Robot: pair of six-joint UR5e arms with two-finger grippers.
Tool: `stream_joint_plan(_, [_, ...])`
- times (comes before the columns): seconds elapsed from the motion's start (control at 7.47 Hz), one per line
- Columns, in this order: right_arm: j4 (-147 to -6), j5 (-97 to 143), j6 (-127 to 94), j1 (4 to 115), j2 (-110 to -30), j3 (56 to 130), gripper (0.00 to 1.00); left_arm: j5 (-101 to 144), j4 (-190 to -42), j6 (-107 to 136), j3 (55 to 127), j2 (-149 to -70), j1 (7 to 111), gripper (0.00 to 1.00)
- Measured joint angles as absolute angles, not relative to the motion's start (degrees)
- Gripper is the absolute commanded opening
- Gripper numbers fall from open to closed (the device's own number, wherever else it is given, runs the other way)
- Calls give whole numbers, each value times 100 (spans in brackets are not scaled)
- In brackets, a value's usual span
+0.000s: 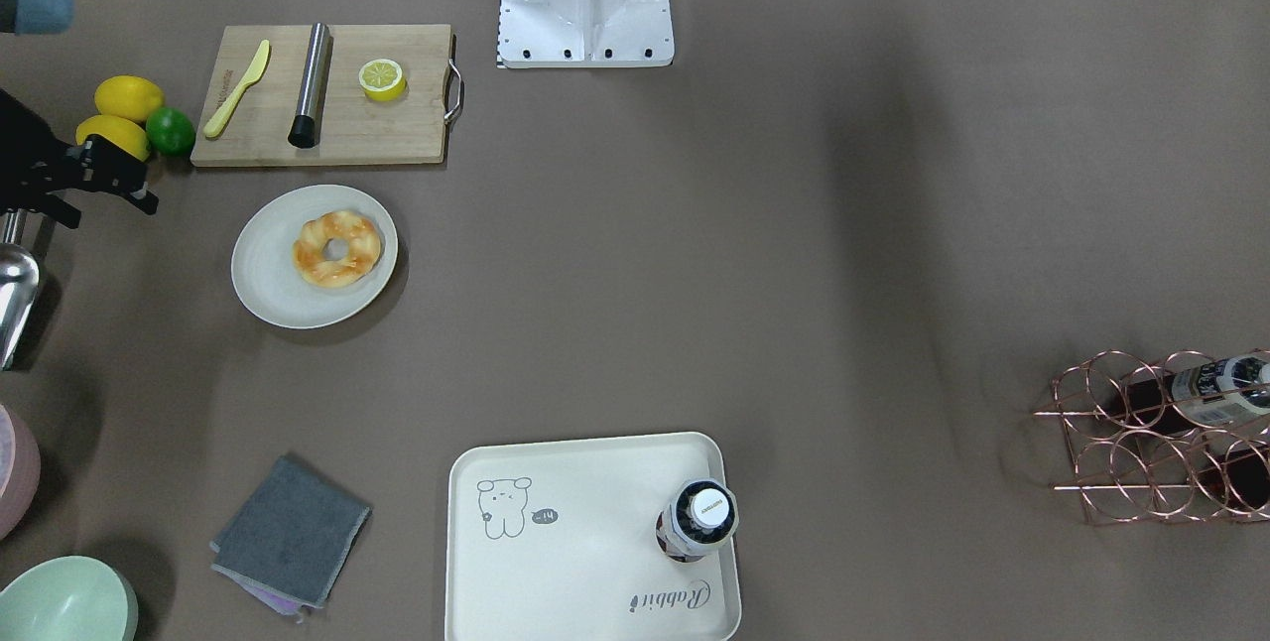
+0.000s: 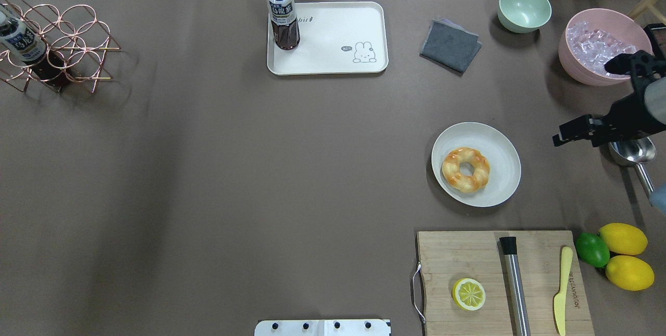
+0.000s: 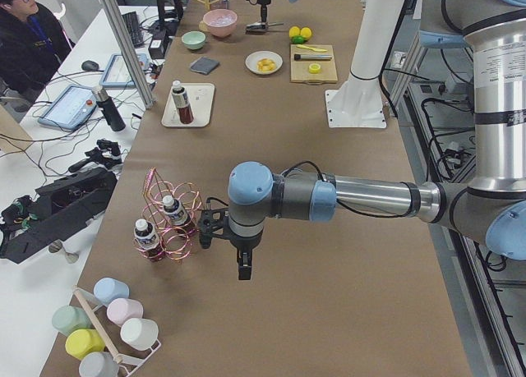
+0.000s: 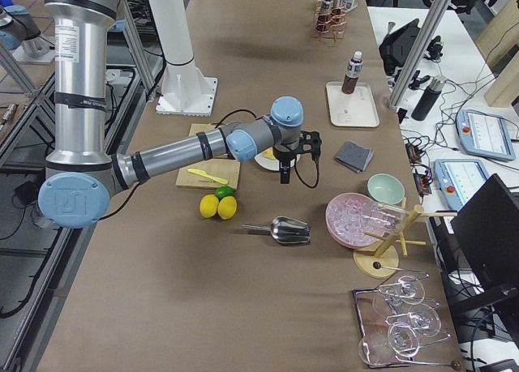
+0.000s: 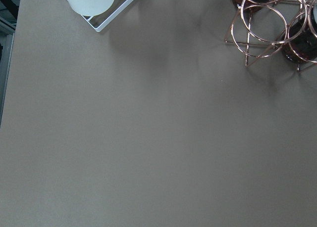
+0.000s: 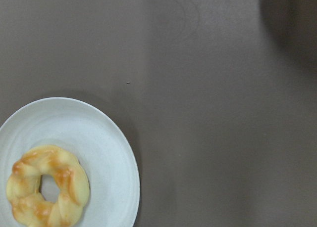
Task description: Place donut on tray
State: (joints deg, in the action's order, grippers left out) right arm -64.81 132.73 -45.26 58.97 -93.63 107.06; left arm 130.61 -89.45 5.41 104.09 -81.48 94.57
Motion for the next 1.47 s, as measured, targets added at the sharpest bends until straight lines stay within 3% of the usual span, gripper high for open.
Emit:
stream_joint_plan(0.4, [-5732,12551,-5886,4904,-8950,10070,100,13061,-8947,529,10360,-8152,9457,98])
stream_joint_plan(0.8, [-5674,12298,-6065,4586,-8873,9875,99,13061,-8947,527,10354,-8156,9457,98])
stream_joint_plan(0.94, [-5671,12253,-6066,4541,-8866,9835,86,13061,-8947,523,10354,-8156,9457,98])
stream_joint_plan(1.07, [-5670,12215,-6066,4509,-8866,9819,41,13061,-8947,520,10354,-8156,9457,98])
stream_joint_plan(1.2, [-5669,12164,-6069,4488,-8863,9818,3,13061,-8947,519,10353,-8156,9457,98])
stream_joint_plan(1.47, [-5668,12130,-6068,4470,-8860,9814,0,13061,-8947,518,10354,-8156,9457,98])
